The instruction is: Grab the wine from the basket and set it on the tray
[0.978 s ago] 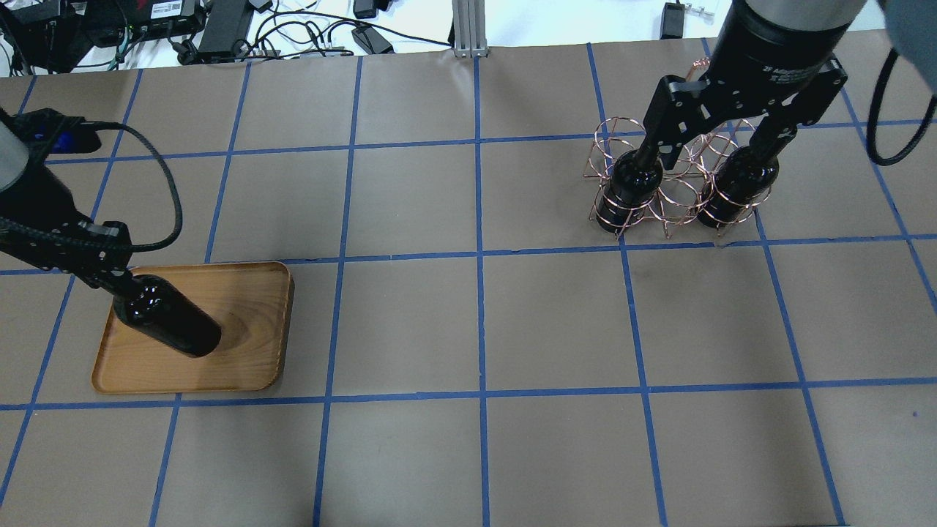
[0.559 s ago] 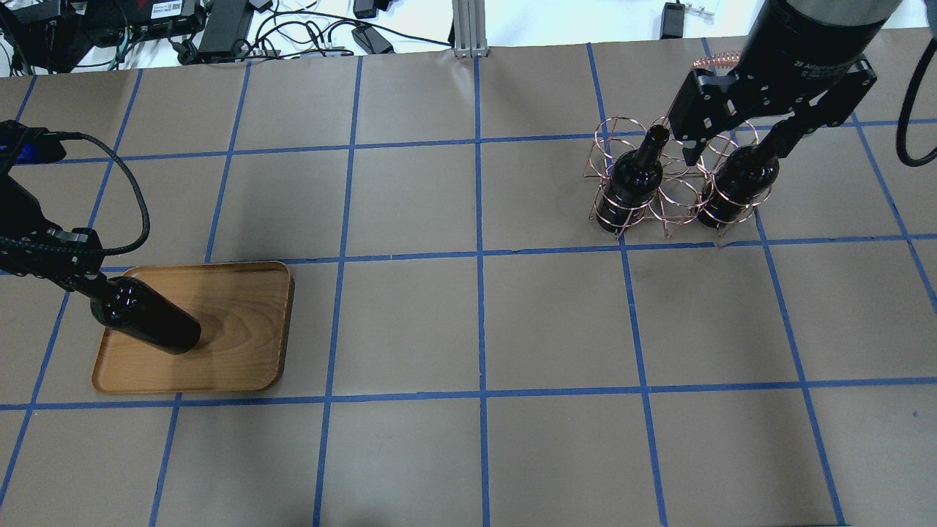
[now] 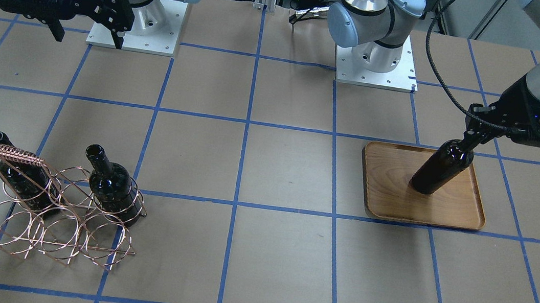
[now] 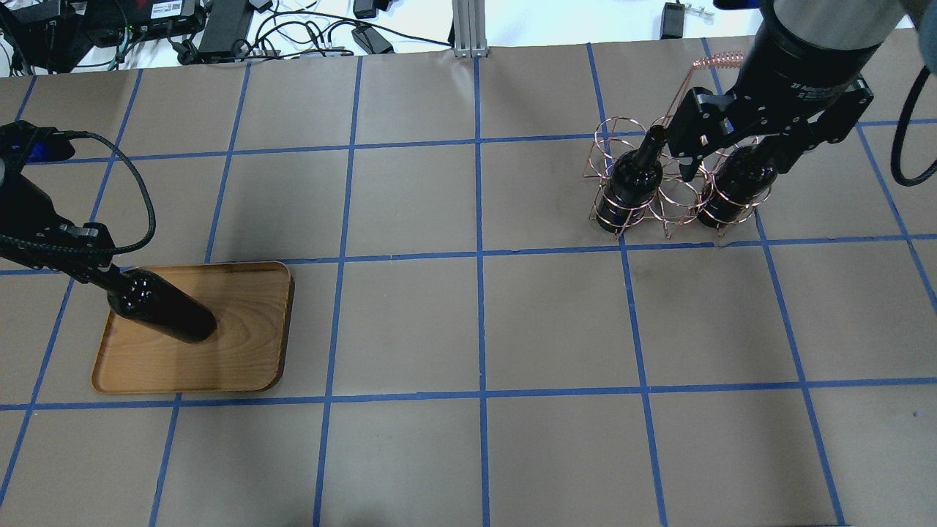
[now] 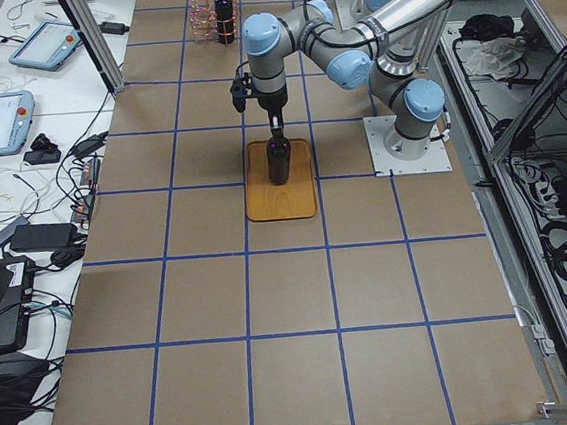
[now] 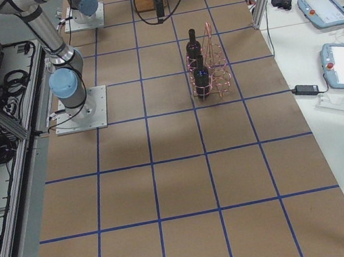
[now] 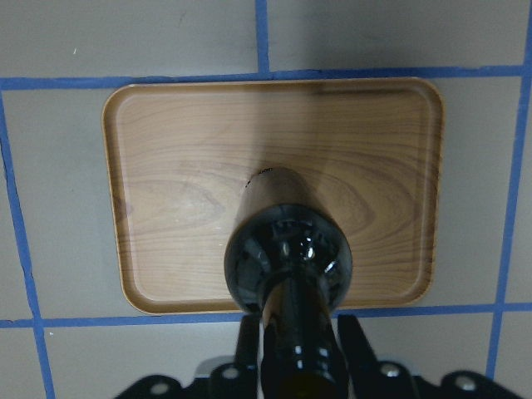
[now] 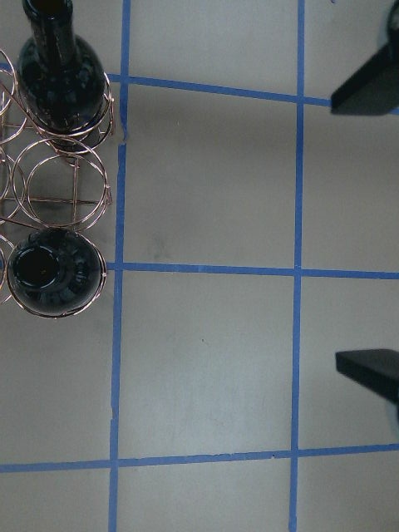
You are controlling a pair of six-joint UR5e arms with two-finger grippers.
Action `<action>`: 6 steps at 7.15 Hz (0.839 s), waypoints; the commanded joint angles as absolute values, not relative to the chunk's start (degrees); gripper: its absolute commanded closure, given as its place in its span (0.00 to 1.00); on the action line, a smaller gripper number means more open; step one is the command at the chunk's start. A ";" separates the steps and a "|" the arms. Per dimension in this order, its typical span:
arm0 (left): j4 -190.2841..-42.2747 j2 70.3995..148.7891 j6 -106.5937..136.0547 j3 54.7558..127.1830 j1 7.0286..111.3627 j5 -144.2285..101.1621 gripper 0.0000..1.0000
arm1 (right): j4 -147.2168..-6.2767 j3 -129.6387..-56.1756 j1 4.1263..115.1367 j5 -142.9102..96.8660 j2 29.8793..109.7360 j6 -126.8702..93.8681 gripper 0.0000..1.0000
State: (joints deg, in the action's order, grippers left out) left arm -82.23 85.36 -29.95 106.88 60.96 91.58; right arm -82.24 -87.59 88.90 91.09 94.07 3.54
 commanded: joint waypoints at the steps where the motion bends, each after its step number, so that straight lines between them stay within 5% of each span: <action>1: -82.26 85.52 -30.15 106.61 61.00 91.93 0.00 | -84.18 -87.63 92.52 91.14 93.35 2.99 0.01; 3: -82.52 85.00 -27.18 104.26 61.87 91.85 0.00 | -85.33 -87.37 92.20 91.75 93.08 4.03 0.01; 6: -91.55 87.87 -5.10 87.78 74.40 90.97 0.00 | -88.60 -87.27 90.44 91.85 93.25 3.96 0.00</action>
